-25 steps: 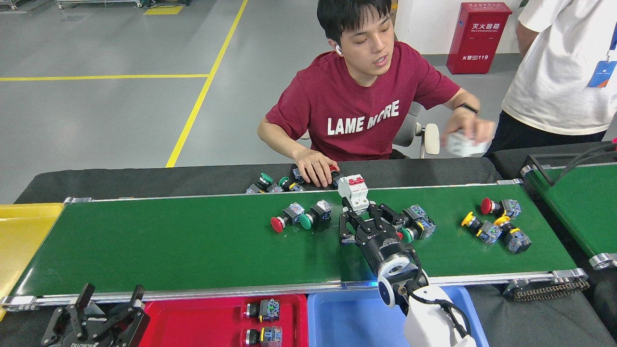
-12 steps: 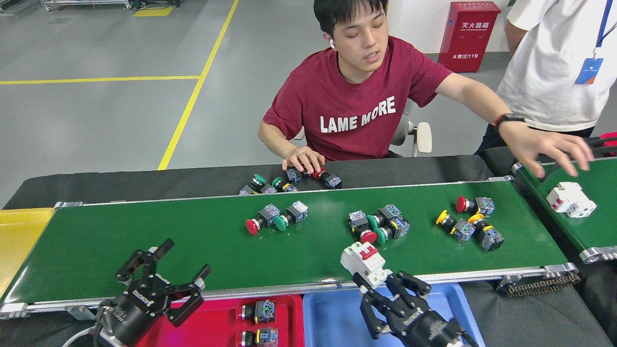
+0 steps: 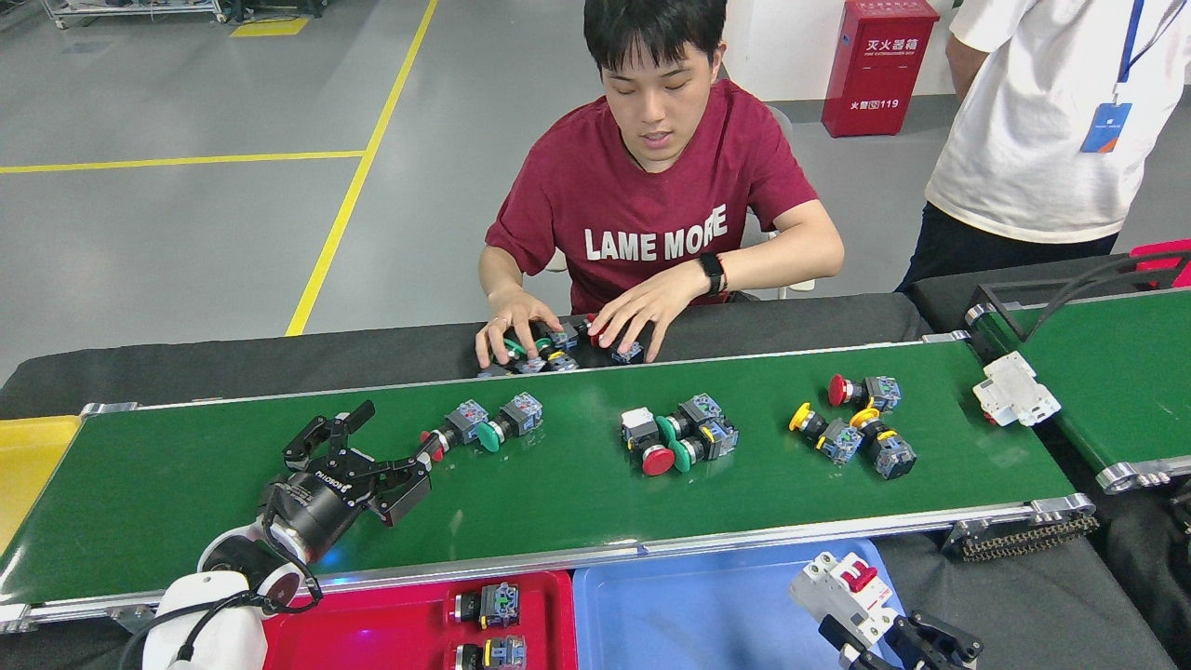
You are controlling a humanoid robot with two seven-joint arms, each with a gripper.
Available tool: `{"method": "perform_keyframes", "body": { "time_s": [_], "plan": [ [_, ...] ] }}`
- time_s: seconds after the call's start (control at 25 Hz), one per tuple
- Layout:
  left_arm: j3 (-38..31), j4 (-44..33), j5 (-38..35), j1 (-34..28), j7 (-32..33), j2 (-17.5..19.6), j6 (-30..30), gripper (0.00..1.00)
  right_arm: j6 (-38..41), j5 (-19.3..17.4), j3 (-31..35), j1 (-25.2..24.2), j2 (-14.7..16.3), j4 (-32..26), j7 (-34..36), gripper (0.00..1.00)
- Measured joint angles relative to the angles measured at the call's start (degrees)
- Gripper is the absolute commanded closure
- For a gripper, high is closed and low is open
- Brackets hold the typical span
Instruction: Pick switch part from conveyor to tray
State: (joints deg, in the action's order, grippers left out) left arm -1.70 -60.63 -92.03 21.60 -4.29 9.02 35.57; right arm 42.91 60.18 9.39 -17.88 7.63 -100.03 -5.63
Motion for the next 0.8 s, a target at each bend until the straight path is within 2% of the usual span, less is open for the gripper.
{"method": "perform_keyframes", "body": {
  "time_s": [0.2, 0.32, 0.52, 0.68, 0.76, 0.8],
  "plan": [
    [1.19, 2.74, -3.32, 0.43, -1.87, 0.00, -1.60, 0.00, -0.47, -0.45, 0.80, 1.16, -0.20, 0.00, -0.05, 0.02],
    [1.29, 7.89, -3.84, 2.95, -2.18, -0.08, -2.56, 0.00, -2.37, -0.46, 0.90, 5.29, -1.25, 0.19, -0.54, 0.02],
    [3.43, 14.45, -3.94, 6.64, -3.44, -0.22, -4.67, 0.00, -15.15, 0.84, -0.29, 15.46, -2.62, 3.92, -2.41, 0.03],
    [4.29, 14.97, -3.94, 6.81, -4.18, -0.22, -5.04, 0.03, -24.99, 4.69, -3.08, 19.82, -2.79, 9.56, -2.77, 0.03],
    [4.29, 15.04, -3.94, 6.82, -4.26, -0.22, -5.19, 0.15, -28.20, 5.63, -3.63, 19.98, -3.07, 11.40, -1.53, 0.03],
    [4.29, 15.06, -3.94, 6.82, -4.30, -0.22, -5.46, 0.29, -29.22, 5.86, -3.82, 19.78, -3.07, 11.78, -0.68, 0.03]
  ]
}}
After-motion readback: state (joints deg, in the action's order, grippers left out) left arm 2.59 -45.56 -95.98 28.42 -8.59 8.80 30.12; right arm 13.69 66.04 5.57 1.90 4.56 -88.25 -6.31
